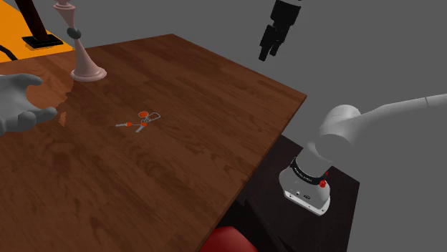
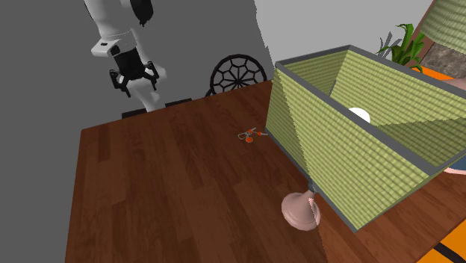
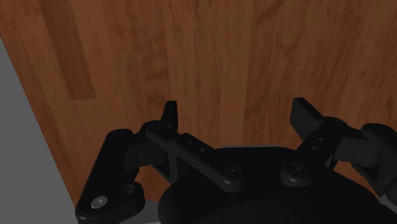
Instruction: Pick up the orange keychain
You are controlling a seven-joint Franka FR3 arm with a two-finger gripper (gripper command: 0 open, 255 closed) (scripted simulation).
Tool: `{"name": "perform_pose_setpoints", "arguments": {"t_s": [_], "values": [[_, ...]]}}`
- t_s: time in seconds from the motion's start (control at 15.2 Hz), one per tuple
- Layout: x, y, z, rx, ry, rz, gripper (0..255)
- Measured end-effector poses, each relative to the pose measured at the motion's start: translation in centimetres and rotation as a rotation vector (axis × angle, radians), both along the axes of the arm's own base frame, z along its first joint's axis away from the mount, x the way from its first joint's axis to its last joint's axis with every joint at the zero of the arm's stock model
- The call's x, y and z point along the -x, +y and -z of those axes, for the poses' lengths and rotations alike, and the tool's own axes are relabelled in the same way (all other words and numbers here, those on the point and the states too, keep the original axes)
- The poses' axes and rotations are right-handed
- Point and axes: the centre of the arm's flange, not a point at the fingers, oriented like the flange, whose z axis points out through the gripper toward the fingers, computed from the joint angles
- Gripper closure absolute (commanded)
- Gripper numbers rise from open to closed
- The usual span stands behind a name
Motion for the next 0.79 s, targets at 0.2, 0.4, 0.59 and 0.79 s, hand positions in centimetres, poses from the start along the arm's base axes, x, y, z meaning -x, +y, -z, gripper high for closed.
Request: {"name": "perform_pose_setpoints", "arguments": {"t_s": [0.2,0.4,0.59,0.79], "values": [[-0.7,1.4,0.5,0.001,0.002,0.009,0],[-2.2,4.4,1.8,0.004,0.005,0.029,0],[-4.0,7.7,3.2,0.007,0.008,0.052,0],[-5.7,11.5,4.4,0.009,0.012,0.074,0]]}}
